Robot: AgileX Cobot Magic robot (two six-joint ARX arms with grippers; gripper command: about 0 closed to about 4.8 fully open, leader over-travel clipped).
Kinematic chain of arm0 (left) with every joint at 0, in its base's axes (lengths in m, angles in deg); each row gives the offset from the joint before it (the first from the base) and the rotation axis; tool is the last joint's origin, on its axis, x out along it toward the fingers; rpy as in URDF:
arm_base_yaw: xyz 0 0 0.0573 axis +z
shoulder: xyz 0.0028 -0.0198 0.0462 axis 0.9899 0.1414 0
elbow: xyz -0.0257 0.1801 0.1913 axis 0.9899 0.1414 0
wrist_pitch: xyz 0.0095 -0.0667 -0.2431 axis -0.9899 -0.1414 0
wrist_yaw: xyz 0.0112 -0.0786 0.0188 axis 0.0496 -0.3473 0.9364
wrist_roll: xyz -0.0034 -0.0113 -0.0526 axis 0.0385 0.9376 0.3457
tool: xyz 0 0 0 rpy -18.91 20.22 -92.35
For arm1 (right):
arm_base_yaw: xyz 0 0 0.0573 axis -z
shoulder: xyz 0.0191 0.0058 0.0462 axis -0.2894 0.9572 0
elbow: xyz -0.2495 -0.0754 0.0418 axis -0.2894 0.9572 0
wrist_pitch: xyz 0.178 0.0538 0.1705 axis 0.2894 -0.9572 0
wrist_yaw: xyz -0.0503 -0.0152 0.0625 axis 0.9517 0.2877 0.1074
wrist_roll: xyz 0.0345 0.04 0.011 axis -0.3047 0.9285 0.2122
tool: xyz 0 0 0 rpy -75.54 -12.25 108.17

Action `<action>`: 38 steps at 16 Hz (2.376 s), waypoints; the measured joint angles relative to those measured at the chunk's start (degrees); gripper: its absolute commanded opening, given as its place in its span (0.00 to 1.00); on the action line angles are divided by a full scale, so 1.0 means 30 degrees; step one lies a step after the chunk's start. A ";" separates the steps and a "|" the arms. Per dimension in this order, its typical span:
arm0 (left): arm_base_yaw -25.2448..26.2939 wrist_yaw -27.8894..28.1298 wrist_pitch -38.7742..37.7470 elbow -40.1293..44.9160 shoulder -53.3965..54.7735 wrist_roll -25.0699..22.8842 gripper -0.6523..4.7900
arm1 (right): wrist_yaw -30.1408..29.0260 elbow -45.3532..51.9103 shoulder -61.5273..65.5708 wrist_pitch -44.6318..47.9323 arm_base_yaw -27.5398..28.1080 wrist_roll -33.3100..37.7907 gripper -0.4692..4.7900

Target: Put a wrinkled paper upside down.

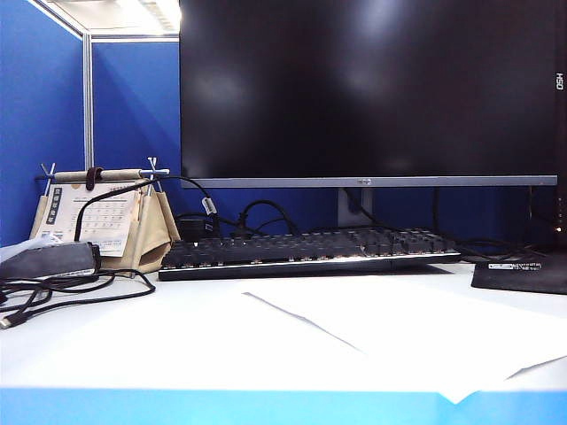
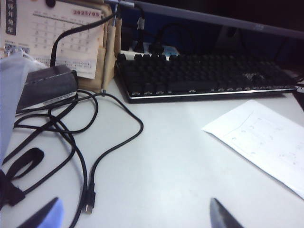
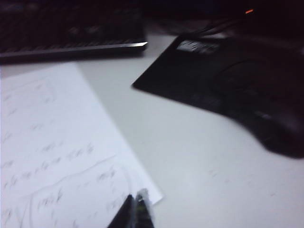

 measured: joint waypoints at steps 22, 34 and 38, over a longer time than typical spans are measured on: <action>0.0000 -1.2356 0.0648 -0.5763 0.1683 -0.0401 0.97 | -0.4656 -0.0102 0.0022 0.5297 -0.0022 -0.1195 0.09; 0.0000 -1.3952 -0.4860 -1.2429 1.4338 -0.3395 0.97 | -0.9930 -0.6091 0.5209 -0.0044 0.3067 -0.1195 0.09; 0.0000 -1.0943 -0.5129 -1.2444 1.4360 -0.3504 0.97 | -1.6815 -0.9238 0.9260 -0.1326 0.6834 0.2106 0.42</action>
